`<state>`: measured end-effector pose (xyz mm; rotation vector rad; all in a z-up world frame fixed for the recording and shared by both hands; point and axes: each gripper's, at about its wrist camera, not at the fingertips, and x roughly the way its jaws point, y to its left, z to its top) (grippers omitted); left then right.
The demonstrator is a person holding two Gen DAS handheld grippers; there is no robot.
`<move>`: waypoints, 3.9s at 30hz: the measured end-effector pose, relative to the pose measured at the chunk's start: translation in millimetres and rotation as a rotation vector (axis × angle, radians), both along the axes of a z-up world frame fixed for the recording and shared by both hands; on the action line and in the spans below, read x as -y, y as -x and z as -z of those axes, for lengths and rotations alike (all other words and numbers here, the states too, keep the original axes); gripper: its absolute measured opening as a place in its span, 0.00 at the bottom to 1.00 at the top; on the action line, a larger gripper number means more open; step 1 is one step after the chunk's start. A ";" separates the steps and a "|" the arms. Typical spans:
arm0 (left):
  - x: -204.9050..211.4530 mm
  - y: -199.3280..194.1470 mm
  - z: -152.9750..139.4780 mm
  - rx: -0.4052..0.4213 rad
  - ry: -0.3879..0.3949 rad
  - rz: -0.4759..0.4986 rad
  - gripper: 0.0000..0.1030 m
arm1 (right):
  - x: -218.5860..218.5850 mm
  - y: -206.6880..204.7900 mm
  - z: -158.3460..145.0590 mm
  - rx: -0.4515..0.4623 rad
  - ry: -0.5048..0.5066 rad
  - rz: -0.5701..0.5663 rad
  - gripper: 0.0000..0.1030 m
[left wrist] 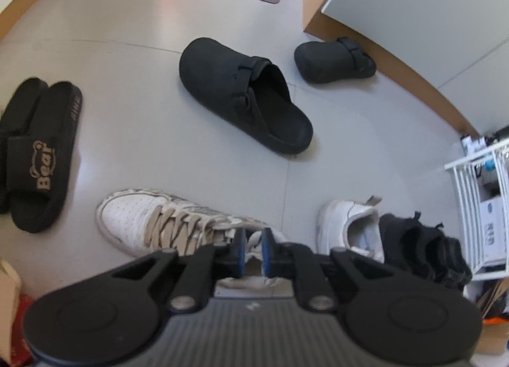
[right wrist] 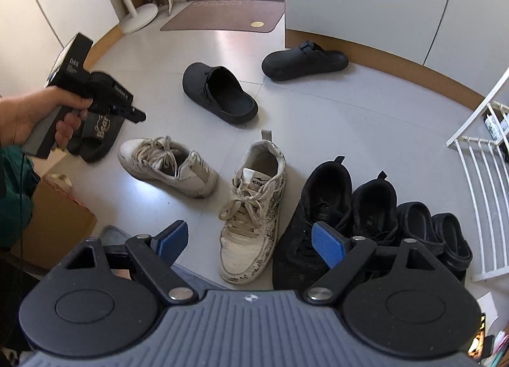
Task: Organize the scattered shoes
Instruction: 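Lower the plain white sneaker beside the patterned sneaker and open the left tool, then move the right tool down onto the plain white sneaker's laces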
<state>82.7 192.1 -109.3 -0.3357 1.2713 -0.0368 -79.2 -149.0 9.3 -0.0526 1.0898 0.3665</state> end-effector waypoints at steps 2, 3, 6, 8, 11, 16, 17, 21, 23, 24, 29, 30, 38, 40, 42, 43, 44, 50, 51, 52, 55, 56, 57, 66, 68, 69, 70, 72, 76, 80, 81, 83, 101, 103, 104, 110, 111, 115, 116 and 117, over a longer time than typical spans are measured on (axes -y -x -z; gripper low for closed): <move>2.9 1.6 -14.8 0.015 0.028 -0.026 0.14 | 0.9 -1.3 -12.8 0.015 -0.037 0.025 0.86; 5.5 2.6 -22.3 0.025 0.036 -0.034 0.15 | 1.5 -1.6 -19.2 0.024 -0.052 0.037 0.86; 16.7 6.8 -43.0 0.049 0.033 -0.033 0.22 | 4.1 -1.3 -39.4 0.040 -0.115 0.087 0.86; 27.9 12.2 -58.6 0.060 0.019 -0.022 0.23 | 4.8 0.8 -49.5 0.043 -0.156 0.100 0.86; 45.3 30.7 -87.8 0.069 0.006 -0.045 0.33 | 8.3 6.7 -56.8 0.045 -0.202 0.114 0.86; 67.1 36.1 -110.8 0.077 -0.075 -0.025 0.49 | 23.8 18.6 -45.4 0.020 -0.221 0.148 0.86; 68.8 35.2 -112.5 0.084 -0.079 -0.029 0.51 | 27.0 19.3 -40.8 0.016 -0.212 0.156 0.86; 74.7 37.6 -113.4 0.108 -0.088 -0.036 0.59 | 32.0 12.9 -24.0 0.004 -0.159 0.172 0.86; 76.0 40.8 -109.9 0.099 -0.076 -0.040 0.63 | 31.5 3.0 -13.9 -0.003 -0.149 0.181 0.86; 75.8 42.6 -107.0 0.091 -0.063 -0.044 0.63 | 31.7 -0.9 -10.5 -0.008 -0.149 0.193 0.86; 68.7 47.0 -92.5 0.079 -0.081 -0.024 0.66 | 23.5 -20.7 5.6 -0.054 -0.229 0.248 0.86; 67.6 47.7 -90.1 0.077 -0.093 -0.019 0.66 | 19.9 -22.6 7.7 -0.048 -0.230 0.246 0.86; 63.7 41.8 -86.7 0.048 -0.148 0.013 0.67 | -7.3 -39.7 63.0 -0.064 -0.344 0.309 0.86; 61.8 37.2 -86.9 0.056 -0.098 -0.015 0.67 | -13.6 -41.8 73.0 -0.071 -0.370 0.318 0.86; 61.1 31.8 -87.9 0.065 -0.063 -0.057 0.67 | -20.8 -45.9 84.6 -0.081 -0.401 0.324 0.86; 63.1 29.3 -89.2 0.079 -0.064 -0.051 0.67 | -22.9 -48.5 89.6 -0.086 -0.416 0.330 0.86; 65.4 26.5 -90.8 0.094 -0.065 -0.044 0.67 | -25.1 -51.3 94.9 -0.089 -0.431 0.334 0.86; 62.1 21.4 -90.2 0.083 -0.112 -0.022 0.67 | -36.8 -62.2 138.5 -0.097 -0.479 0.381 0.86; 63.0 21.2 -86.4 0.072 -0.136 -0.003 0.67 | -36.9 -62.8 148.0 -0.105 -0.498 0.403 0.86; 64.1 21.0 -82.0 0.060 -0.161 0.019 0.67 | -37.2 -63.7 157.9 -0.118 -0.516 0.422 0.86; 62.1 18.6 -65.9 0.007 -0.192 0.048 0.67 | -39.2 -67.3 183.6 -0.164 -0.588 0.445 0.86; 59.5 17.7 -60.1 -0.008 -0.197 0.048 0.67 | -40.2 -68.6 194.5 -0.186 -0.626 0.450 0.86; 56.7 16.7 -55.4 -0.021 -0.201 0.042 0.67 | -40.2 -69.1 201.2 -0.203 -0.650 0.456 0.86; 40.8 11.4 -30.1 -0.086 -0.232 0.051 0.66 | -75.4 -69.4 246.8 -0.310 -0.681 0.476 0.78; 37.9 11.1 -28.9 -0.090 -0.229 0.061 0.66 | -80.1 -71.6 259.2 -0.329 -0.675 0.490 0.71; 36.7 10.7 -27.1 -0.093 -0.225 0.060 0.66 | -80.7 -72.4 262.8 -0.328 -0.676 0.497 0.69; 33.9 10.8 -24.8 -0.099 -0.214 0.056 0.66 | -81.4 -73.8 266.9 -0.324 -0.679 0.506 0.68; 29.5 11.7 -20.4 -0.111 -0.193 0.045 0.66 | -85.2 -79.1 275.3 -0.326 -0.690 0.502 0.63; 18.3 14.9 -11.2 -0.146 -0.178 0.028 0.66 | -97.5 -89.4 284.0 -0.327 -0.693 0.458 0.61; 12.9 14.3 -12.3 -0.141 -0.191 0.015 0.66 | -113.2 -98.1 288.8 -0.329 -0.674 0.435 0.61; 12.6 14.1 -12.3 -0.140 -0.195 0.016 0.66 | -116.0 -99.9 289.9 -0.332 -0.670 0.430 0.60; 12.0 13.9 -11.4 -0.142 -0.200 0.019 0.66 | -123.3 -104.9 292.7 -0.333 -0.657 0.423 0.56; 17.8 13.7 -6.4 -0.159 -0.187 0.033 0.66 | -96.4 -108.3 290.4 -0.236 -0.648 0.534 0.31; 19.2 14.1 -6.7 -0.158 -0.186 0.035 0.66 | -93.2 -103.6 290.8 -0.244 -0.666 0.548 0.32; 19.3 14.2 -6.8 -0.158 -0.184 0.035 0.66 | -94.2 -101.7 291.2 -0.252 -0.673 0.543 0.33; 17.8 14.4 -6.0 -0.160 -0.185 0.023 0.66 | -113.6 -93.9 294.2 -0.288 -0.700 0.490 0.49; 17.3 14.5 -5.5 -0.161 -0.188 0.022 0.66 | -117.8 -93.6 294.1 -0.290 -0.703 0.480 0.51; 15.8 14.7 -4.3 -0.167 -0.191 0.017 0.66 | -134.3 -94.6 288.9 -0.297 -0.713 0.418 0.56; 15.0 14.6 -4.1 -0.168 -0.191 0.017 0.66 | -138.7 -95.6 287.4 -0.299 -0.710 0.402 0.56; 14.4 14.8 -4.1 -0.168 -0.190 0.017 0.66 | -141.8 -96.2 286.5 -0.299 -0.706 0.393 0.56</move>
